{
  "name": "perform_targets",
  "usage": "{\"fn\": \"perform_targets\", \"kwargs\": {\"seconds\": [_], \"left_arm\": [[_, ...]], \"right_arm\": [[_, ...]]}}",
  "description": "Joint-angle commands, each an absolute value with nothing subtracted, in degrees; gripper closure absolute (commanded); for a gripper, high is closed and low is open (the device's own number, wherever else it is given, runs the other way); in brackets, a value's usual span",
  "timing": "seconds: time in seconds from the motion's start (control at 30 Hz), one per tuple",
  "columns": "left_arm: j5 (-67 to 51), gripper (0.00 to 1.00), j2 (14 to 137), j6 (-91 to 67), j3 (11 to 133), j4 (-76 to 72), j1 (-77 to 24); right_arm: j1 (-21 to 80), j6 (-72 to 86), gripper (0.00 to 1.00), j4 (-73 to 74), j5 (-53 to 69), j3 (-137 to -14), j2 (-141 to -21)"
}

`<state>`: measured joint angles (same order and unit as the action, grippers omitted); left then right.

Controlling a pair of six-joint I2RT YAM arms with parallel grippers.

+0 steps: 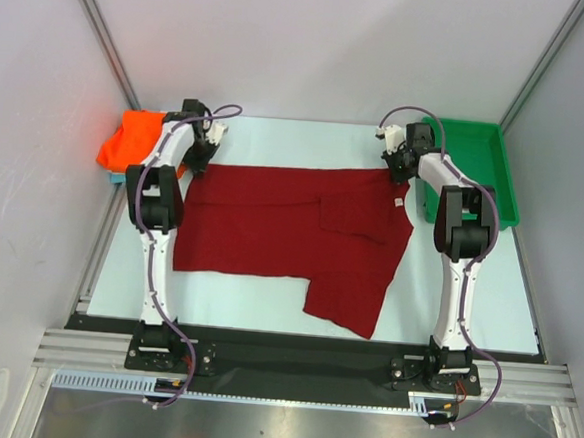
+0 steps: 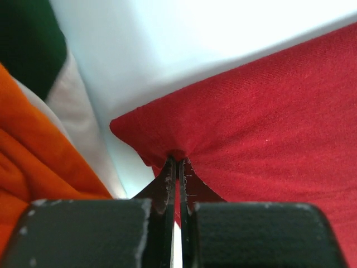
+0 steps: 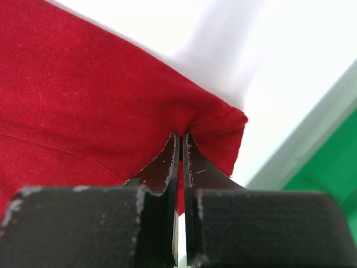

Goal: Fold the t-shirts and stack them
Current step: Fold the tshirt

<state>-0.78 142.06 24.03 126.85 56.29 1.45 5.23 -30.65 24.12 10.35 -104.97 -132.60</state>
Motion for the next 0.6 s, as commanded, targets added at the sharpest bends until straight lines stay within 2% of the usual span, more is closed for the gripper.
{"fn": "perform_targets", "kwargs": {"seconds": [0.0,0.33,0.4,0.43,0.47,0.5,0.53,0.57], "left_arm": [[2.63,1.00,147.13,25.14,131.21,50.89,0.79],[5.27,0.99,149.94,25.40,137.46,48.26,0.53],[5.28,0.90,148.28,25.05,137.37,47.29,0.53],[4.84,0.74,147.40,24.96,137.37,46.85,0.53],[4.49,0.67,146.44,24.87,137.46,46.41,0.53],[4.13,0.63,145.21,24.61,137.72,45.97,0.53],[3.43,0.58,142.59,24.61,137.81,45.71,-0.86],[3.08,0.56,140.73,24.44,137.12,45.36,-1.66]], "right_arm": [[4.13,-31.11,1.00,21.53,7.73,-108.98,-136.22],[4.83,-31.46,1.00,20.39,7.38,-115.05,-139.74],[5.10,-31.38,0.98,20.13,7.03,-115.49,-139.31],[5.18,-31.38,0.92,19.87,7.03,-115.84,-138.26],[5.36,-31.46,0.82,19.78,7.03,-115.84,-137.38],[5.45,-31.46,0.63,19.60,6.86,-115.75,-136.42],[5.45,-31.20,0.58,19.16,6.77,-115.58,-135.01],[5.45,-31.03,0.53,19.07,6.85,-115.40,-132.30]]}}
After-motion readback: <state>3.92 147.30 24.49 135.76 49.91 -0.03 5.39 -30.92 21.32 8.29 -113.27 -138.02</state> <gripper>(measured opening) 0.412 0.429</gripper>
